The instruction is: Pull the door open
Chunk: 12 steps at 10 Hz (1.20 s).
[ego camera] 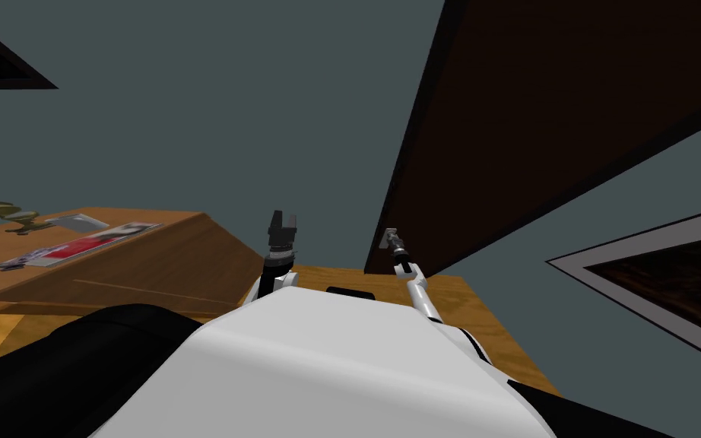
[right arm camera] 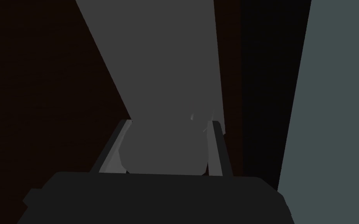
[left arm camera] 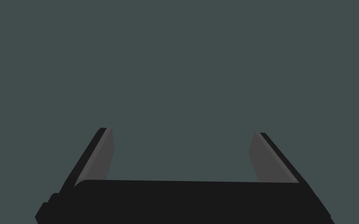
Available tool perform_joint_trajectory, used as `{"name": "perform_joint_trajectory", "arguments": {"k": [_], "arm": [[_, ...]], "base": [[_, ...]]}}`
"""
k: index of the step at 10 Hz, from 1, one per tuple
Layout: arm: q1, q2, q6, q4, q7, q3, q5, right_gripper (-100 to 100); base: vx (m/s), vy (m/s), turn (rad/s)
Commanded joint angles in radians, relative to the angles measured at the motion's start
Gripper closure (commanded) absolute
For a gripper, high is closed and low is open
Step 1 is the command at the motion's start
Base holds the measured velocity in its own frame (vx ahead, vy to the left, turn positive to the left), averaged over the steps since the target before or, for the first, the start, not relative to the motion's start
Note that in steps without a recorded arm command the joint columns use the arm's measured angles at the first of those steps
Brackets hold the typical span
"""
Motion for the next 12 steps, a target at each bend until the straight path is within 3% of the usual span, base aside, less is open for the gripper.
{"name": "perform_joint_trajectory", "arguments": {"k": [1,10,12], "arm": [[0.003,0.002,0.001,0.001,-0.05,0.008,-0.019,100],[-0.008,-0.005,-0.003,0.017,-0.242,0.02,-0.103,100],[-0.013,-0.009,-0.004,0.024,-0.309,0.025,-0.142,100]], "base": [[-0.048,-0.02,0.062],[-0.035,-0.021,0.05],[-0.05,-0.027,0.069]]}}
